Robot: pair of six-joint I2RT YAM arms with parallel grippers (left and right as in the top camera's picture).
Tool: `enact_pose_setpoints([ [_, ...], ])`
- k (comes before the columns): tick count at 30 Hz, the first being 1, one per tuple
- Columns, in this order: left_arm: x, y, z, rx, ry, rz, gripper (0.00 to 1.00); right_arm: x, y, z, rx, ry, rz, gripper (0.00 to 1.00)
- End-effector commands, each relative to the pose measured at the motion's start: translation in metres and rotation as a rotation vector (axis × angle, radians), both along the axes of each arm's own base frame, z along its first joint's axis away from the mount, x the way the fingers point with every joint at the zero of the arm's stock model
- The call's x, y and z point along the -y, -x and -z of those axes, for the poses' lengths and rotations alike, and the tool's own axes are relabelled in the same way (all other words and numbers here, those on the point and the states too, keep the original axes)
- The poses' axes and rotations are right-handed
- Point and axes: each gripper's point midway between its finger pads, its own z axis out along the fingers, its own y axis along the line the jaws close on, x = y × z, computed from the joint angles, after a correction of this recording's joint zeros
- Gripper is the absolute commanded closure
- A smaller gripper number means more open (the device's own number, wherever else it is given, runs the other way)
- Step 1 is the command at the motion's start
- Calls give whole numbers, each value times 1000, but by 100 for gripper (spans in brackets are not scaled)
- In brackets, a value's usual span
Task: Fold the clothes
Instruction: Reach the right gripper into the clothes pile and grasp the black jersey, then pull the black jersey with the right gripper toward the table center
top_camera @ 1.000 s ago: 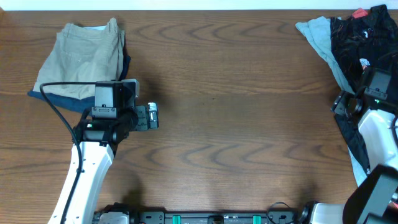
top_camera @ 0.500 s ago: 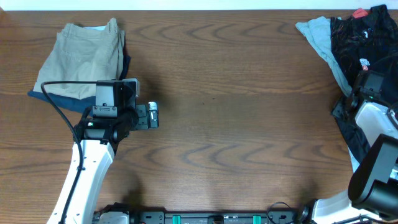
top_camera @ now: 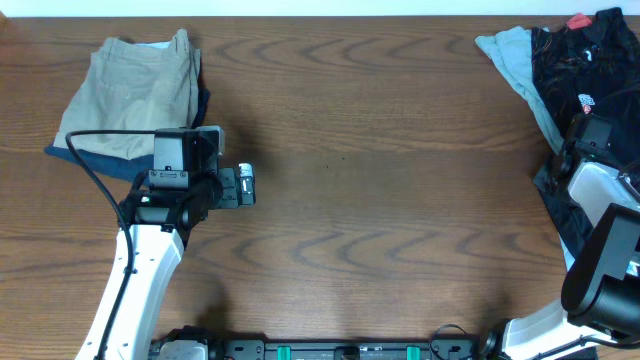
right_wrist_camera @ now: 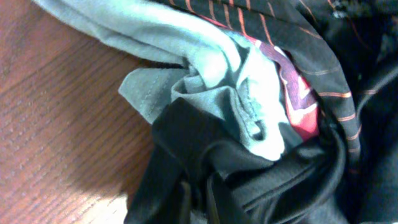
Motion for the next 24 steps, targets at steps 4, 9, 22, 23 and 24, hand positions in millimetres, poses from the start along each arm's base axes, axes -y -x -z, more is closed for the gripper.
enact_pose_setpoints([
  [4, 4, -6, -8, 23, 6, 15, 2, 6, -4, -25, 28, 22, 17, 99],
  [9, 3, -6, -8, 23, 6, 15, 2, -7, -25, -87, 147, -20, -97, 99],
  [22, 3, -6, -8, 22, 6, 15, 2, -197, -36, -279, 705, -555, -922, 99],
  [23, 3, -6, -8, 22, 6, 15, 2, -209, -31, -282, 707, -592, -957, 99],
  [24, 3, -6, -8, 23, 6, 15, 2, -221, -25, -283, 700, -634, -984, 98],
])
